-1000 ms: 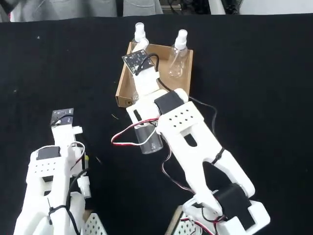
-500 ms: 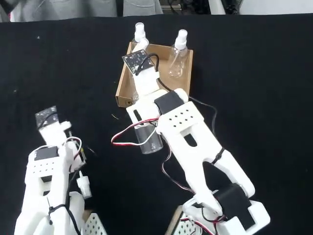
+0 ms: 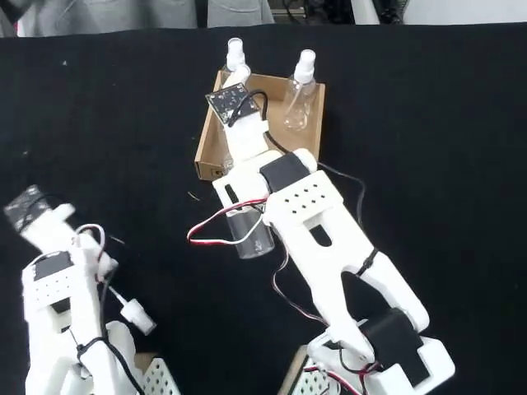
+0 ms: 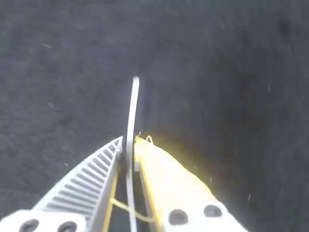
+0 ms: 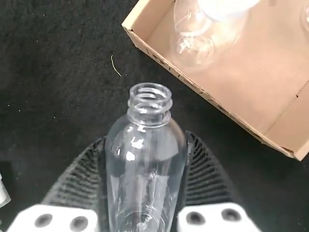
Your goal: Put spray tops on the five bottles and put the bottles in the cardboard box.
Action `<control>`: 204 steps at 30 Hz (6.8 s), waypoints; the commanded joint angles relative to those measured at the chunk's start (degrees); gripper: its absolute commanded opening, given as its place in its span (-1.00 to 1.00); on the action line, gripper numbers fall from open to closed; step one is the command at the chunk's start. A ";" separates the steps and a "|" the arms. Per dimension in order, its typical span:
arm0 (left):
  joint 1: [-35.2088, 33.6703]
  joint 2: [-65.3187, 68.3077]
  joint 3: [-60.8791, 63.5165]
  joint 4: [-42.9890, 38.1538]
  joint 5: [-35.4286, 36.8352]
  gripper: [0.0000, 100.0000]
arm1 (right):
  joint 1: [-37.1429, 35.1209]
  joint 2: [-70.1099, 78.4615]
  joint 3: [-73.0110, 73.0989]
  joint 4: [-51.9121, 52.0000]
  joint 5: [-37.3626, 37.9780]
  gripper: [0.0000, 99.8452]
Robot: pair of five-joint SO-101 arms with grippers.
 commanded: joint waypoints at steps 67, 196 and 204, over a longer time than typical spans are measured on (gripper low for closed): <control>-11.65 0.35 -27.91 36.13 -68.84 -0.40 | 1.58 -3.56 -0.48 -1.76 0.09 -0.96; 1.19 -0.35 -4.79 16.00 -93.98 -0.34 | 1.58 -3.56 -0.48 -1.76 0.09 -0.95; 1.80 -0.35 -3.12 14.68 -93.98 -0.65 | 1.58 -3.56 -0.48 -1.76 0.09 -0.95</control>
